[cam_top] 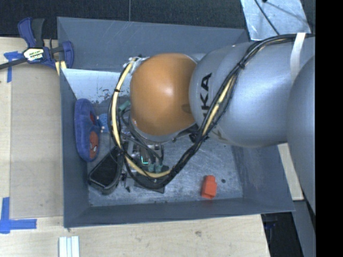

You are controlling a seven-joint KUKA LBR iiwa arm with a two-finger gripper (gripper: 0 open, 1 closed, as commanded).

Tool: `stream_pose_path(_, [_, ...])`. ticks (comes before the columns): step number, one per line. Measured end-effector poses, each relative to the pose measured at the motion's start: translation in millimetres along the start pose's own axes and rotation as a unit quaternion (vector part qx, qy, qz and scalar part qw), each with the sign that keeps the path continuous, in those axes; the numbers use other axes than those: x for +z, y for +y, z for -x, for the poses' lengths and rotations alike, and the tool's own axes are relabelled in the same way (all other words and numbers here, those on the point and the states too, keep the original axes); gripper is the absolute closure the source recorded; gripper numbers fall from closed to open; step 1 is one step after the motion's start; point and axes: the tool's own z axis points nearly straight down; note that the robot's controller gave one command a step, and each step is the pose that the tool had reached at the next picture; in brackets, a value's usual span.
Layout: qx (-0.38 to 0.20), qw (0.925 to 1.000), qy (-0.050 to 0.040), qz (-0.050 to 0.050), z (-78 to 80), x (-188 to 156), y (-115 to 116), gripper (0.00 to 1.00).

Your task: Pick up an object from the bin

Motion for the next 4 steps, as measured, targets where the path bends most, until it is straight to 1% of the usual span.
stream_pose_path(1, [-0.027,0.9996,-0.0014,0.001,38.3,114.8,8.7,0.00])
stream_pose_path(2, [-0.079,0.9969,-0.0053,0.001,16.8,82.3,-49.0,0.00])
stream_pose_path(3, [-0.271,0.9627,-0.0030,0.000,78.9,131.7,-33.4,0.00])
stream_pose_path(4, [-0.270,0.9630,-0.0035,-0.001,79.7,129.7,-34.6,1.00])
